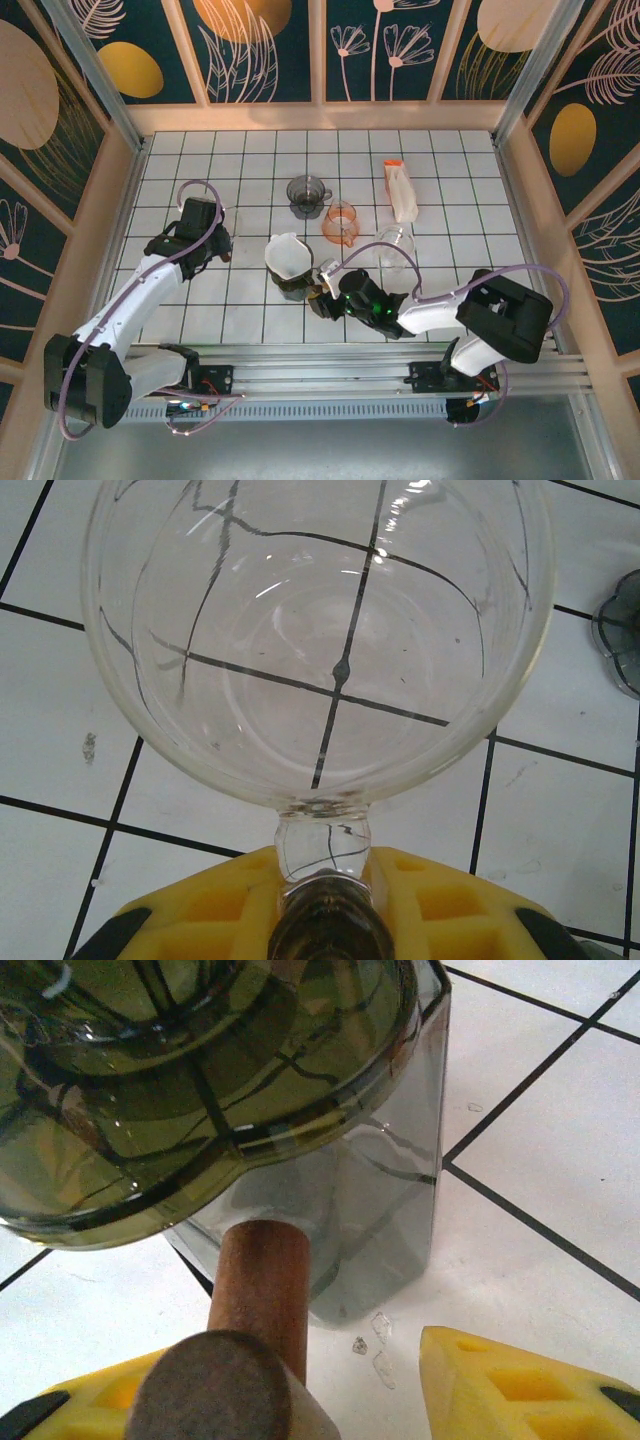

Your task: Place the coffee filter in the dripper

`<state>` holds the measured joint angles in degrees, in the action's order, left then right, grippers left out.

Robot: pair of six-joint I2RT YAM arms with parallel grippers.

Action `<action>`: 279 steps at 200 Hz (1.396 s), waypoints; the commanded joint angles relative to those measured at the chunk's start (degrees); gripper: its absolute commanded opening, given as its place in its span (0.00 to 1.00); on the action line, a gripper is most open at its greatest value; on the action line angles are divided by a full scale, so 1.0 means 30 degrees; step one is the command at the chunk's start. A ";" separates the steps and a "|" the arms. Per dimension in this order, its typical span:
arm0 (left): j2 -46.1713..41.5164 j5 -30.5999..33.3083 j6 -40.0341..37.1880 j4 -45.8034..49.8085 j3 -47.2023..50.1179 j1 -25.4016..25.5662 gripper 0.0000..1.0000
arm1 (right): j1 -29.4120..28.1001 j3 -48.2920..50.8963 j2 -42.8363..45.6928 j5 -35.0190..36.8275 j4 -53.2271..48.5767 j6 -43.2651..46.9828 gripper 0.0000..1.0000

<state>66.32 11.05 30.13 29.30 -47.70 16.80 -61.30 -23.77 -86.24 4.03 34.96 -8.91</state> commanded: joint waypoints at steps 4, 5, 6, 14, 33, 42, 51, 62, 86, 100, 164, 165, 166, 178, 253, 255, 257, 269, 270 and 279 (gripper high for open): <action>-0.0727 0.0678 -0.0386 -0.0031 -0.0917 -0.0148 0.00 | -0.0134 -0.0521 -0.0473 0.1158 0.1288 -0.0078 0.49; -0.0739 0.0680 -0.0381 -0.0035 -0.0916 -0.0149 0.00 | -0.0148 -0.0547 -0.0483 0.1182 0.1277 -0.0063 0.49; -0.0745 0.0696 -0.0378 -0.0038 -0.0931 -0.0135 0.00 | -0.0141 -0.0560 -0.0502 0.1208 0.1272 -0.0071 0.49; -0.0842 0.0711 -0.0390 0.0034 -0.0895 -0.0139 0.00 | -0.0147 -0.0722 -0.0658 0.1316 0.1331 -0.0061 0.48; -0.1024 0.0726 -0.0379 0.0214 -0.0811 -0.0125 0.00 | -0.0134 -0.1134 -0.1193 0.1592 0.1535 -0.0034 0.48; -0.1141 0.0748 -0.0375 0.0278 -0.0786 -0.0150 0.00 | -0.0151 -0.1379 -0.1416 0.1700 0.1583 -0.0033 0.48; -0.1259 0.0825 -0.0375 0.0384 -0.0740 -0.0151 0.00 | -0.0146 -0.1646 -0.1674 0.1761 0.1652 -0.0028 0.47; -0.1415 0.0883 -0.0387 0.0506 -0.0686 -0.0165 0.00 | -0.0135 -0.1990 -0.2008 0.1954 0.1682 -0.0061 0.47; -0.1766 0.0982 -0.0383 0.0790 -0.0625 -0.0167 0.00 | -0.0134 -0.2741 -0.2834 0.2228 0.1819 -0.0114 0.46; -0.1972 0.1057 -0.0376 0.0942 -0.0602 -0.0173 0.00 | -0.0138 -0.3078 -0.3247 0.2362 0.2063 -0.0120 0.46; -0.2858 0.1570 -0.0267 0.1840 -0.0483 -0.0166 0.00 | -0.0031 -0.5588 -0.5771 0.3732 0.2380 -0.0192 0.46; -0.2874 0.1580 -0.0263 0.1852 -0.0480 -0.0173 0.00 | -0.0024 -0.5629 -0.5812 0.3757 0.2380 -0.0193 0.46; -0.2882 0.1600 -0.0260 0.1873 -0.0478 -0.0161 0.00 | -0.0035 -0.5650 -0.5848 0.3785 0.2380 -0.0194 0.46; -0.3027 0.1755 -0.0253 0.2047 -0.0426 -0.0180 0.00 | 0.0062 -0.6190 -0.6296 0.3968 0.2378 -0.0252 0.46; -0.3153 0.2342 -0.0295 0.2736 -0.0878 -0.0241 0.00 | 0.0700 -0.8907 -0.8101 0.3814 0.1422 -0.0492 0.46; -0.3153 0.2335 -0.0304 0.2763 -0.0906 -0.0260 0.00 | 0.0712 -0.8955 -0.8130 0.3820 0.1401 -0.0511 0.46; -0.3153 0.2348 -0.0321 0.2756 -0.0913 -0.0243 0.00 | 0.0715 -0.8982 -0.8152 0.3821 0.1388 -0.0516 0.46; -0.3139 0.2378 -0.0340 0.2816 -0.1011 -0.0258 0.00 | 0.0745 -0.9114 -0.8256 0.3841 0.1445 -0.0535 0.45; -0.3146 0.2380 -0.0343 0.2824 -0.1007 -0.0263 0.00 | 0.0745 -0.9121 -0.8271 0.3841 0.1444 -0.0526 0.45; -0.3153 0.2454 -0.0379 0.2875 -0.1069 -0.0292 0.00 | 0.0764 -0.9224 -0.8337 0.3899 0.1442 -0.0526 0.45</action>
<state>57.54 15.99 29.98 38.44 -47.94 16.38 -59.31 -49.56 -110.10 13.98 39.09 -9.50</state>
